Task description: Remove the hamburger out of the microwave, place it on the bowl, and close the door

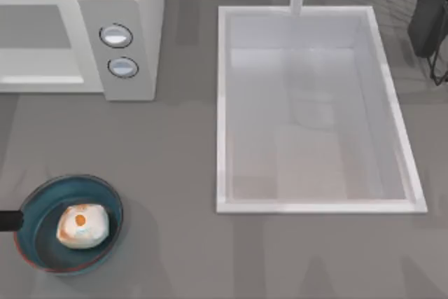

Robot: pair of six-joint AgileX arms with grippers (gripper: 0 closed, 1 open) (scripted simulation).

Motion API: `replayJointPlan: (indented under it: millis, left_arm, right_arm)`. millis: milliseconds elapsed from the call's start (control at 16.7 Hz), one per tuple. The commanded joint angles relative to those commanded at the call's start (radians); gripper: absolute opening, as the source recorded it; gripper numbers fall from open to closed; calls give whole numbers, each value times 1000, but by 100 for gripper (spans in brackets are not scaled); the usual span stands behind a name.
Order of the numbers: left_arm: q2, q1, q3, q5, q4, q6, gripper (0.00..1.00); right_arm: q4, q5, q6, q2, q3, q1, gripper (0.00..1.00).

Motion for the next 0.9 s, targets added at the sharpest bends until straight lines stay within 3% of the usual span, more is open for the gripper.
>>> replayJointPlan:
  millis: [120,180,720,900]
  left_arm:
    - [0,0,0,0,0,0,2]
    - [0,0,0,0,0,0,0]
    - [3,-3,1,-3,3,0,0]
    - [76,-76,7,-76,75,1,0]
  right_arm:
    - [0,0,0,0,0,0,100]
    - [0,0,0,0,0,0,100]
    - [0,0,0,0,0,0,100]
    - [0,0,0,0,0,0,100]
